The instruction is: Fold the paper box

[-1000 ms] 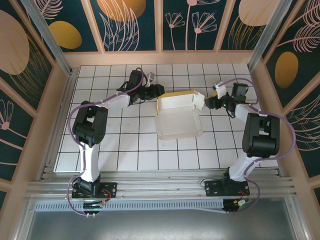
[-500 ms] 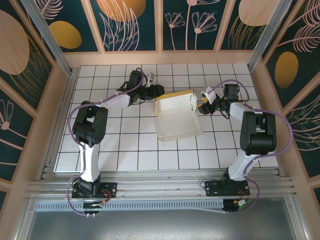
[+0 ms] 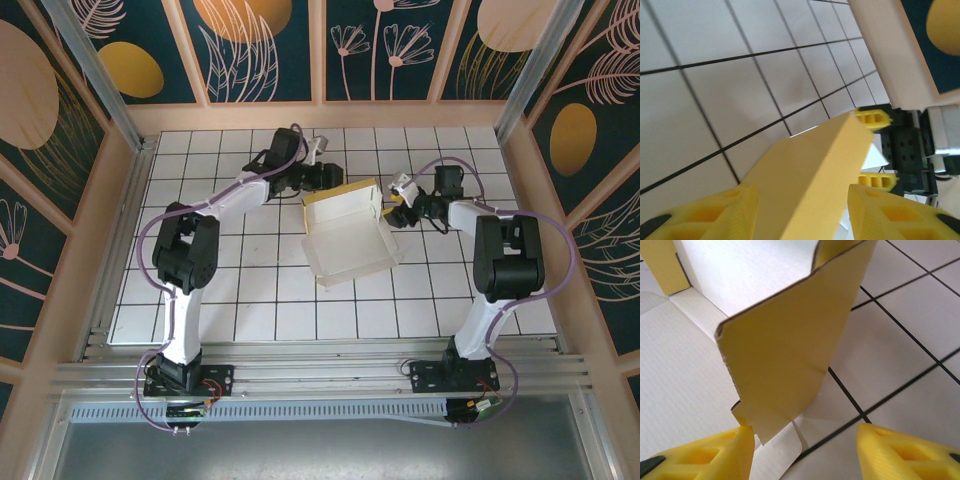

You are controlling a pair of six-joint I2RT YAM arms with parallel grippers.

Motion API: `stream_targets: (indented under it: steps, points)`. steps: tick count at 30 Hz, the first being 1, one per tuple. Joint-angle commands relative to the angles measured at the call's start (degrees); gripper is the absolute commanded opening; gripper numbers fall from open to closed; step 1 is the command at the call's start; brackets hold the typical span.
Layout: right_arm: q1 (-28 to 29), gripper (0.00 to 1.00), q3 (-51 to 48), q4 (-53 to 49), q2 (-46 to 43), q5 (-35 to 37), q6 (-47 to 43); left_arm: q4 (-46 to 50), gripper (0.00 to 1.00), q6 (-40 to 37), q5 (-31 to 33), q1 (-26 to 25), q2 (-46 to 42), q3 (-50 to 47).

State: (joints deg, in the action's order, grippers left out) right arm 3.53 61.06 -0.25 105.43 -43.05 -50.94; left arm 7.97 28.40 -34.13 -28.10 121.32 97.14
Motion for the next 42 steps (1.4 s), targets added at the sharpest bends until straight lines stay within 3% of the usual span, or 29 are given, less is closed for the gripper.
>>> stream_targets:
  steps: [1,6,9,18,27,37,42]
  points:
    - [1.8,0.57,2.7,1.1,1.9,-1.0,-0.8,7.3,0.53,-7.1,-3.1,-0.9,4.5,3.0]
    - [3.0,0.56,5.0,0.2,3.8,-1.2,-0.9,11.7,0.54,-11.7,-8.2,-1.8,8.7,9.2]
    - [3.6,0.55,5.9,-0.2,4.8,-1.5,-0.7,9.5,0.54,-10.7,-10.4,-2.0,9.3,8.7]
    - [5.4,0.59,8.9,2.6,7.1,5.2,5.0,9.9,0.54,-11.1,-8.8,-2.3,9.5,8.1]
    - [6.2,0.37,8.3,8.3,7.8,2.8,12.0,9.5,0.53,-10.0,-8.6,-2.3,10.1,8.6]
    - [6.9,0.39,9.6,10.5,8.8,2.6,8.6,9.6,0.53,-10.0,-7.7,-2.3,10.3,8.6]
    - [6.9,0.49,14.3,5.1,11.5,1.2,2.8,9.4,0.5,-10.1,-8.0,-2.3,10.5,8.5]
